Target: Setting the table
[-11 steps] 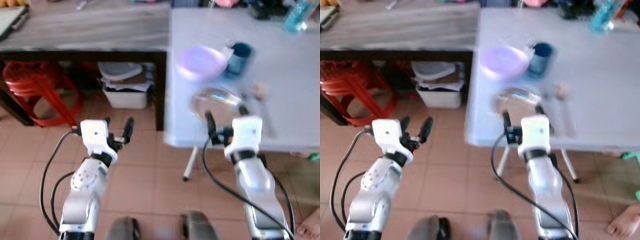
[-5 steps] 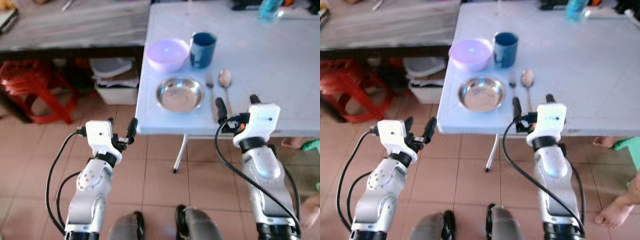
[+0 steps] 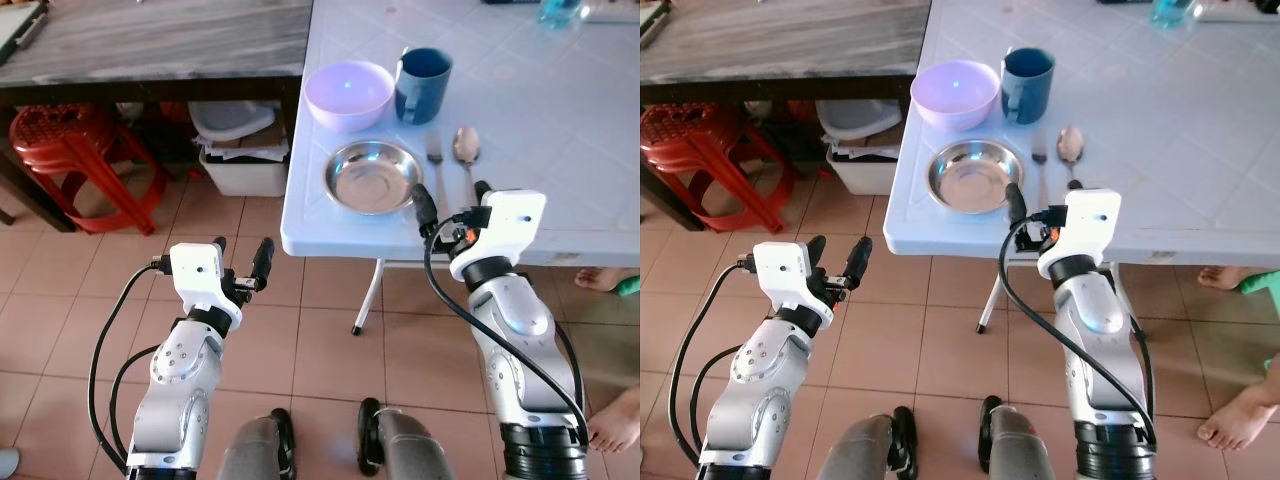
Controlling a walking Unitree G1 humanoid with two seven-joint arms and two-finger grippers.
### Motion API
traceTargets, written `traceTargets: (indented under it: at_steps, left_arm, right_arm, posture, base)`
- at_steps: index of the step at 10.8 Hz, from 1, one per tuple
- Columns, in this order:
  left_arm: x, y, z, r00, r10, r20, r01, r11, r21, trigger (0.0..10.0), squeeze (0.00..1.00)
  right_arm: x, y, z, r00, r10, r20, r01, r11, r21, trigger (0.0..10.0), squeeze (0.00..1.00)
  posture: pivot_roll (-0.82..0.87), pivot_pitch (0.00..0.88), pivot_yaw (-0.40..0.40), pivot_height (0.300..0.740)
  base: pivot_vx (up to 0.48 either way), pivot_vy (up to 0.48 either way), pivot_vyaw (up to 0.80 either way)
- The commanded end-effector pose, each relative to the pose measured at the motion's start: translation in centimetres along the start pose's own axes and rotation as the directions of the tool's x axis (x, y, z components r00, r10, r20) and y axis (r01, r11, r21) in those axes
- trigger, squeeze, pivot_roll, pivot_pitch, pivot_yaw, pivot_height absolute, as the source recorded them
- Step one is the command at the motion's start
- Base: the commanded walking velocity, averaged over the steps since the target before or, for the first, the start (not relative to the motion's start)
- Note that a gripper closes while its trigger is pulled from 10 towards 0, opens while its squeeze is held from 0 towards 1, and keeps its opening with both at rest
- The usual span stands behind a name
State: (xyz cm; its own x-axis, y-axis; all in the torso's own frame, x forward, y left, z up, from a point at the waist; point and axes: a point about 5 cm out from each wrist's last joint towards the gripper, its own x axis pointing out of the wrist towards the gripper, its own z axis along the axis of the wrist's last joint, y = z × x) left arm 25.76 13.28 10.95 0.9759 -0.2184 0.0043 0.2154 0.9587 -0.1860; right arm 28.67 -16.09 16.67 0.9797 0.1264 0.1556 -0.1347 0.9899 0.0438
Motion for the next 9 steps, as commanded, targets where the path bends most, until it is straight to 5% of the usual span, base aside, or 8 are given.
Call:
traceTargets:
  at_steps: [1, 4, 9]
  left_arm:
    - [-0.4, 0.2, 0.1, 1.000, 0.004, -0.009, -0.004, 1.000, 0.017, 10.0, 0.00]
    - [-0.8, 0.4, 0.2, 1.000, -0.005, -0.025, 0.006, 0.999, 0.036, 10.0, 0.00]
    - [-1.1, 0.6, 0.6, 0.999, -0.019, -0.033, 0.021, 0.998, 0.055, 10.0, 0.00]
  right_arm:
    - [0.3, 0.0, 0.1, 1.000, -0.008, -0.007, 0.008, 1.000, 0.023, 10.0, 0.00]
    - [2.2, -0.1, 0.5, 1.000, -0.017, -0.017, 0.019, 0.993, 0.120, 10.0, 0.00]
    - [2.7, 0.6, 0.3, 0.999, -0.008, -0.046, 0.016, 0.982, 0.190, 10.0, 0.00]
  posture:
    - [-0.04, 0.226, 0.097, 0.740]
    - [-0.02, 0.244, 0.114, 0.740]
    - [0.00, 0.253, 0.126, 0.740]
  base:
    - [0.000, 0.000, 0.00]
    - [0.000, 0.000, 0.00]
    - [0.000, 0.000, 0.00]
